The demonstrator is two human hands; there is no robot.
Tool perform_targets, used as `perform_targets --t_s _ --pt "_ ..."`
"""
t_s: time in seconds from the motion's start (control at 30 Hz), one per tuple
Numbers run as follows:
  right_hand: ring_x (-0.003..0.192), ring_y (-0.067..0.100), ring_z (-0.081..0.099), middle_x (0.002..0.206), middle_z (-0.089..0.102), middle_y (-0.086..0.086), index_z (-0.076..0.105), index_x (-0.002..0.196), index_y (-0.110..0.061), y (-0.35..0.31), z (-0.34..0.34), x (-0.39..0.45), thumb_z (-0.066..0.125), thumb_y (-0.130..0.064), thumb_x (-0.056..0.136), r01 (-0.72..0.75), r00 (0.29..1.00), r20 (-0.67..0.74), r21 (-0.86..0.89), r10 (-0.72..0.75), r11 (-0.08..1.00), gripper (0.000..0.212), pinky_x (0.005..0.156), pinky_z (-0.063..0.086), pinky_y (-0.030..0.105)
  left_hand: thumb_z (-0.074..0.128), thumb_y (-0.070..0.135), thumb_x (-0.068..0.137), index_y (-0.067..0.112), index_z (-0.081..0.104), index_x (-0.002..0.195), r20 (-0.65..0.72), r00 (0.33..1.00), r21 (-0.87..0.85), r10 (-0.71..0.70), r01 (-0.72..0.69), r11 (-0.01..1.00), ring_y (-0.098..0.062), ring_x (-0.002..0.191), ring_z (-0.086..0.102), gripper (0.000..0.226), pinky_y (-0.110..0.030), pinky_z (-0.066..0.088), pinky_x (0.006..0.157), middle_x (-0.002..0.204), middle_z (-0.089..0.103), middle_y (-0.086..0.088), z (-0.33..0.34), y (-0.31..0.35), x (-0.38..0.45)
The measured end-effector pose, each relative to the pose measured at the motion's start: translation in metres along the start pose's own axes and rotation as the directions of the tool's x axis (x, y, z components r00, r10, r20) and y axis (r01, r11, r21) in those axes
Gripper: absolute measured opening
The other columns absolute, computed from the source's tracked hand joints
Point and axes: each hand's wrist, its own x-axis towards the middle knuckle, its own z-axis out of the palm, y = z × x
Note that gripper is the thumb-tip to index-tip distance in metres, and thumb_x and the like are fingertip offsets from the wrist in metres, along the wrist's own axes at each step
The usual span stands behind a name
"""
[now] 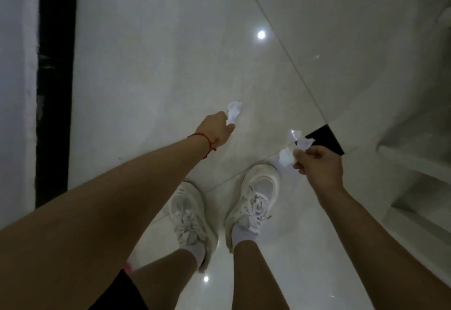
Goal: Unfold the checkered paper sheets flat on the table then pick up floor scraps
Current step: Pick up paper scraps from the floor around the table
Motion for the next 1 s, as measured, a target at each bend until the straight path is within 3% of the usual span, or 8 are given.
perform_targets --t_s 0.13,0.27,0.33,0.4,0.53,0.67,0.83,1.0 --pt "0.056 0.016 0.057 0.063 0.058 0.008 0.056 0.064 -0.011 0.021 0.024 0.022 0.065 -0.006 0.082 -0.102 0.995 0.02 0.155 0.1 0.983 0.02 0.048 0.049 0.014 0.051 0.036 0.091 -0.001 0.046 0.118 -0.117 0.993 0.017 -0.015 0.017 1.0 -0.034 0.109 0.052 0.046 -0.036 0.042 0.085 0.12 0.054 -0.022 0.032 -0.008 0.044" --pt "0.058 0.016 0.057 0.067 0.061 0.009 0.059 0.068 -0.008 0.037 0.038 0.026 0.064 -0.007 0.083 -0.173 0.985 0.057 0.236 0.164 0.956 0.015 0.049 0.05 0.012 0.051 0.033 0.09 -0.001 0.053 0.107 -0.251 0.966 -0.099 -0.069 0.045 0.994 -0.035 0.103 0.054 0.039 -0.036 0.044 0.078 0.115 0.055 -0.022 0.05 -0.01 0.067" --pt "0.059 0.016 0.058 0.067 0.061 0.009 0.058 0.069 -0.007 0.04 0.038 0.025 0.063 -0.007 0.083 -0.19 0.982 0.048 0.239 0.184 0.952 0.015 0.049 0.051 0.012 0.05 0.028 0.091 -0.002 0.06 0.085 -0.249 0.967 -0.164 -0.046 0.004 0.987 -0.035 0.091 0.058 0.032 -0.028 0.035 0.064 0.1 0.061 -0.025 0.054 -0.01 0.069" --pt "0.056 0.014 0.058 0.066 0.06 0.008 0.057 0.068 -0.008 0.037 0.034 0.022 0.063 -0.007 0.084 -0.211 0.977 0.03 0.249 0.21 0.945 0.017 0.048 0.05 0.012 0.054 0.024 0.089 0.011 0.048 0.057 -0.247 0.968 -0.24 -0.029 -0.032 0.97 -0.031 0.075 0.055 0.036 -0.022 0.021 0.053 0.075 0.059 -0.019 0.051 -0.011 0.061" --pt "0.054 0.012 0.058 0.065 0.059 0.008 0.057 0.068 -0.011 0.013 0.021 0.005 0.064 -0.006 0.083 -0.21 0.975 -0.007 0.289 0.221 0.934 0.018 0.045 0.05 0.01 0.062 0.022 0.084 0.024 0.034 0.051 -0.256 0.966 -0.325 -0.025 -0.062 0.944 -0.021 0.066 0.049 0.044 -0.023 0.025 0.046 0.054 0.044 0.004 0.03 -0.004 0.019" --pt "0.044 0.005 0.057 0.063 0.059 0.008 0.059 0.068 -0.01 -0.032 0.009 -0.03 0.064 -0.006 0.083 -0.161 0.986 -0.007 0.281 0.169 0.946 0.016 0.046 0.05 0.012 0.069 0.019 0.08 0.025 0.036 0.047 -0.323 0.945 -0.45 -0.048 -0.108 0.887 -0.035 0.071 0.065 0.047 -0.027 0.038 0.058 0.057 0.054 -0.007 -0.012 0.007 -0.042" --pt "0.059 0.019 0.055 0.063 0.059 0.01 0.058 0.063 -0.009 -0.101 -0.008 -0.097 0.064 -0.005 0.082 -0.064 0.998 0.038 0.204 0.057 0.977 0.02 0.063 0.049 0.027 0.072 0.016 0.077 0.018 0.046 0.046 -0.41 0.905 -0.564 -0.112 -0.155 0.811 -0.02 0.057 0.056 0.04 -0.012 0.035 0.047 0.046 0.051 0.008 -0.081 0.011 -0.135" --pt "0.057 0.016 0.057 0.066 0.06 0.011 0.06 0.082 0.004 -0.169 -0.037 -0.185 0.065 -0.005 0.082 0.171 0.98 0.093 0.063 -0.176 0.983 0.009 0.06 0.048 0.024 0.073 0.013 0.075 0.027 0.044 0.041 -0.491 0.853 -0.625 -0.178 -0.203 0.754 -0.031 0.06 0.063 0.047 -0.03 0.045 0.058 0.036 0.048 0.011 -0.151 0.014 -0.237"
